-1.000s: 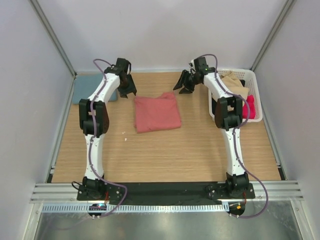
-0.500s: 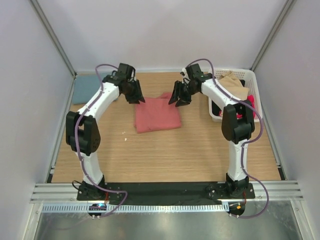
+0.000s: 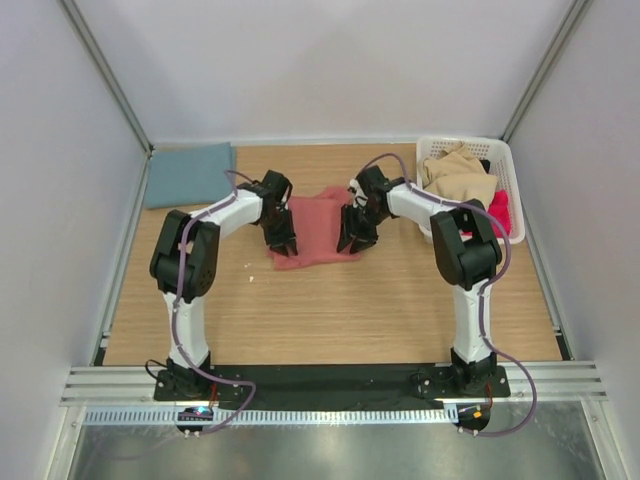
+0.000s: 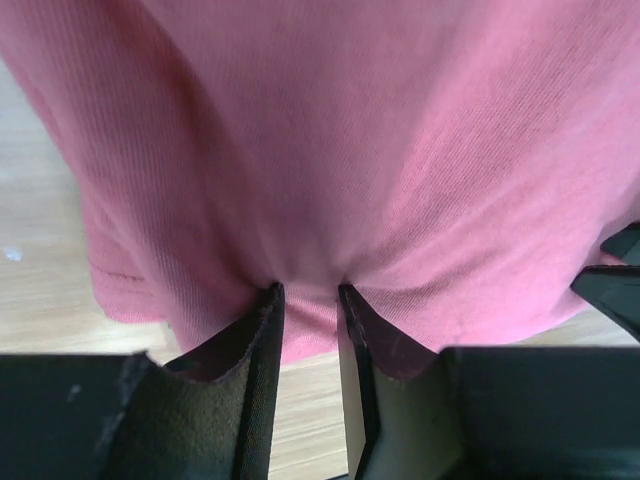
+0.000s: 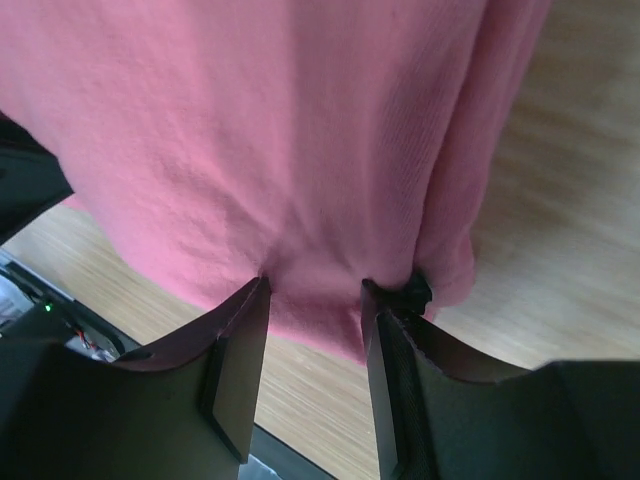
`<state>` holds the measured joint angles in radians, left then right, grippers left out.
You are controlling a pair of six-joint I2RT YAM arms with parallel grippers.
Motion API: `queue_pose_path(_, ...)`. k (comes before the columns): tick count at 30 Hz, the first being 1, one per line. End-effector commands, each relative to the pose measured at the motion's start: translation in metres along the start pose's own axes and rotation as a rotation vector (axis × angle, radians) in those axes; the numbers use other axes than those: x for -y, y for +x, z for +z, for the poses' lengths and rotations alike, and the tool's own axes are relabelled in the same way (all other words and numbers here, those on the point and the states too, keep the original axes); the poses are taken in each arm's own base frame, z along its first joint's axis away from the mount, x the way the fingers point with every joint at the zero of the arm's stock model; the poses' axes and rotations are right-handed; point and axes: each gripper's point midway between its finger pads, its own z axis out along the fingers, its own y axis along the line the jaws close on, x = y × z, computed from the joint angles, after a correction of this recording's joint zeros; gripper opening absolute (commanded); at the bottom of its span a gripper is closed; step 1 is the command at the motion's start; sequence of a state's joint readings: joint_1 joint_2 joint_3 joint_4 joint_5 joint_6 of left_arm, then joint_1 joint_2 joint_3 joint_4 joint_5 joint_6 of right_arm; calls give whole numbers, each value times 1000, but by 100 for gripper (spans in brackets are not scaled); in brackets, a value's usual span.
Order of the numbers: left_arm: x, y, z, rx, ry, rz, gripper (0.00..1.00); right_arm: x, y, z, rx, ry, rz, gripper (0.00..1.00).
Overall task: Fold and stack the t-shirts
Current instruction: Fold the tshirt
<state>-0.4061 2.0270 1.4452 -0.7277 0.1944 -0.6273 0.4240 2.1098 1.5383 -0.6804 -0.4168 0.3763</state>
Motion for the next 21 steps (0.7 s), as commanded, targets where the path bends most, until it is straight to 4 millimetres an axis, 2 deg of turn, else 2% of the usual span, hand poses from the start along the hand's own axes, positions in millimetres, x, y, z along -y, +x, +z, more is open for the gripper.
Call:
queue_pose_path(1, -23, 52, 12, -84, -110, 35, 30, 5, 33, 1, -30, 44, -50, 49)
queue_pose_path(2, -21, 57, 12, -82, -106, 43, 30, 1, 40, -5, -23, 32, -62, 49)
queue_pose_path(3, -20, 64, 7, -78, -102, 52, 30, 7, 60, 0, -58, 38, -51, 49)
queue_pose_path(4, -24, 83, 9, -107, -114, 51, 30, 4, 71, -2, -71, 19, -35, 49)
queue_pose_path(5, -24, 89, 8, -105, -109, 53, 30, 2, 82, -3, -82, 7, -28, 49)
queue_pose_path(7, -18, 107, -1, -108, -86, 72, 30, 1, 106, -11, -90, -17, 10, 49)
queue_pose_path(8, -26, 123, -1, -134, -102, 62, 30, -4, 117, -14, -103, -37, 13, 49)
queue_pose_path(9, -21, 127, -12, -112, -74, 75, 30, -7, 128, -26, -96, -51, 13, 49)
queue_pose_path(11, -24, 145, -23, -130, -67, 79, 30, -13, 138, -39, -86, -65, 12, 49)
queue_pose_path(12, -21, 147, -31, -120, -49, 83, 32, -12, 142, -48, -83, -52, 11, 50)
queue_pose_path(13, -13, 142, -50, -68, -3, 97, 35, -17, 136, -65, -26, -48, -16, 51)
queue_pose_path(14, -14, 140, -61, -47, -8, 107, 39, -16, 132, -73, 0, -33, -44, 52)
queue_pose_path(15, -3, 129, -77, 4, 22, 140, 47, -16, 121, -85, 42, -9, -54, 55)
queue_pose_path(16, 4, 120, -95, 55, 50, 164, 51, -16, 114, -93, 70, 0, -66, 59)
queue_pose_path(17, 4, 115, -105, 71, 41, 175, 54, -13, 107, -97, 85, 14, -92, 62)
queue_pose_path(18, 13, 94, -123, 145, 51, 225, 59, -11, 92, -102, 121, 23, -95, 65)
queue_pose_path(21, 3, 62, -140, 175, 13, 238, 60, 0, 68, -91, 103, 32, -109, 67)
